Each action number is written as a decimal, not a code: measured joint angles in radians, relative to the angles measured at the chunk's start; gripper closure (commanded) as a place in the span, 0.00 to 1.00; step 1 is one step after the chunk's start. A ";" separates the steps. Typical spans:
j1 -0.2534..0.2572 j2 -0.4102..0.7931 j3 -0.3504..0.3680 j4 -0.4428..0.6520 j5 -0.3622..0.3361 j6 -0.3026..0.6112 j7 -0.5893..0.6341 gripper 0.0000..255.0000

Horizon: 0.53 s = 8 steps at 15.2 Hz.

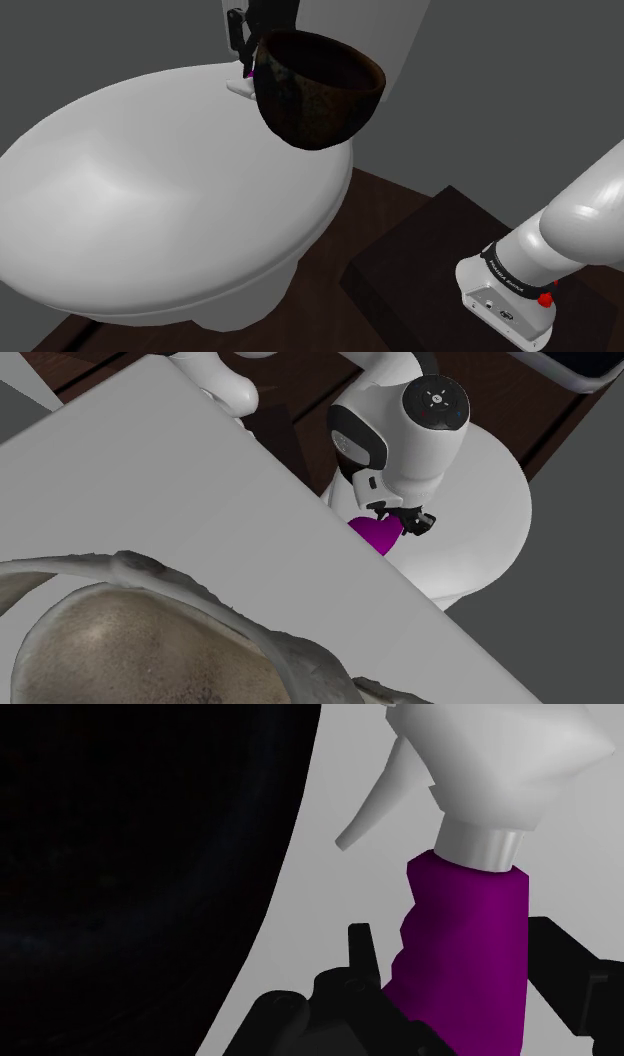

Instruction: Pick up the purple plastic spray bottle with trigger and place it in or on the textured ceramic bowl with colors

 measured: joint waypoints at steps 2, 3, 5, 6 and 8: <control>0.000 0.000 0.000 0.000 0.001 0.000 0.000 1.00; 0.000 0.000 0.000 0.000 0.000 0.001 0.001 1.00; 0.001 0.003 0.000 0.018 -0.001 -0.016 0.001 1.00; 0.001 0.004 0.001 0.029 -0.002 -0.027 0.003 1.00; 0.003 0.005 0.001 0.055 -0.003 -0.052 0.006 1.00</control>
